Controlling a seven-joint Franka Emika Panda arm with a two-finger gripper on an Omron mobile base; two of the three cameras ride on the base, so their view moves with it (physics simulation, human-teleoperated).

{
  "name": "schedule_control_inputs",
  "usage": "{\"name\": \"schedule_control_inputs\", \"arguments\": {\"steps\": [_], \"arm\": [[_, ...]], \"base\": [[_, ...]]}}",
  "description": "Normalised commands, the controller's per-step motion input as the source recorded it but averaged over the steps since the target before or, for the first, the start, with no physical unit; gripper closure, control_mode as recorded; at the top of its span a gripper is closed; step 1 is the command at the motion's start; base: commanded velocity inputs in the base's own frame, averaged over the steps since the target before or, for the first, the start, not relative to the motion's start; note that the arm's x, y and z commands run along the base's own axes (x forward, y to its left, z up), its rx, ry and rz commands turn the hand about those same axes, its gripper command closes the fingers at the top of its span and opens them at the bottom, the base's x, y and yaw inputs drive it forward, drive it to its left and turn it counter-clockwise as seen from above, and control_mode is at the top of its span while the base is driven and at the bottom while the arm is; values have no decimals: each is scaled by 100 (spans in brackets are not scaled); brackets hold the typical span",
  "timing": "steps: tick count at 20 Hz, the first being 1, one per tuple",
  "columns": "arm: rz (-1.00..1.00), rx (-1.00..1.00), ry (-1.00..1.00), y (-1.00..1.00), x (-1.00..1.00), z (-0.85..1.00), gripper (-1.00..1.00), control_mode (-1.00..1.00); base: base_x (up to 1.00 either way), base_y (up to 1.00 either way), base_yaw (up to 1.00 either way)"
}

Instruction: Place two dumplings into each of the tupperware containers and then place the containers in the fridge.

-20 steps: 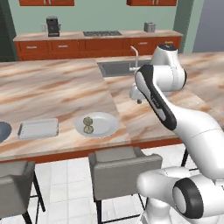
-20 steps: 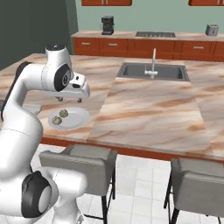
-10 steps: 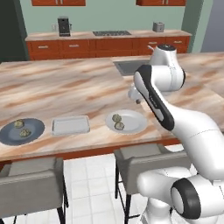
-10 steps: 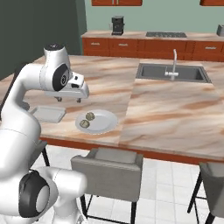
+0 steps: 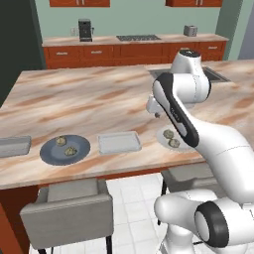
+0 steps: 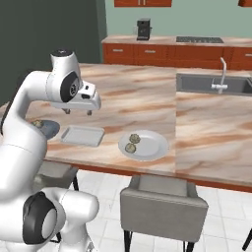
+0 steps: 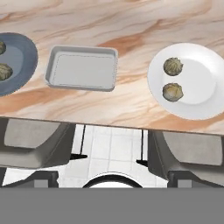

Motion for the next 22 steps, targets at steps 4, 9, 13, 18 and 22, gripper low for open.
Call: {"name": "schedule_control_inputs", "arguments": {"steps": [4, 9, 13, 18, 22], "arm": [[0, 0, 0, 0, 0, 0, -100, 100], [0, 0, 0, 0, 0, 0, -100, 100], [0, 0, 0, 0, 0, 0, -100, 100], [0, 0, 9, -11, 59, -25, -100, -100], [0, 0, 19, -68, 73, -65, -100, -100]], "base": [[43, 48, -2], [46, 18, 0], [51, 5, 0], [10, 2, 0], [0, 0, 0]]}}
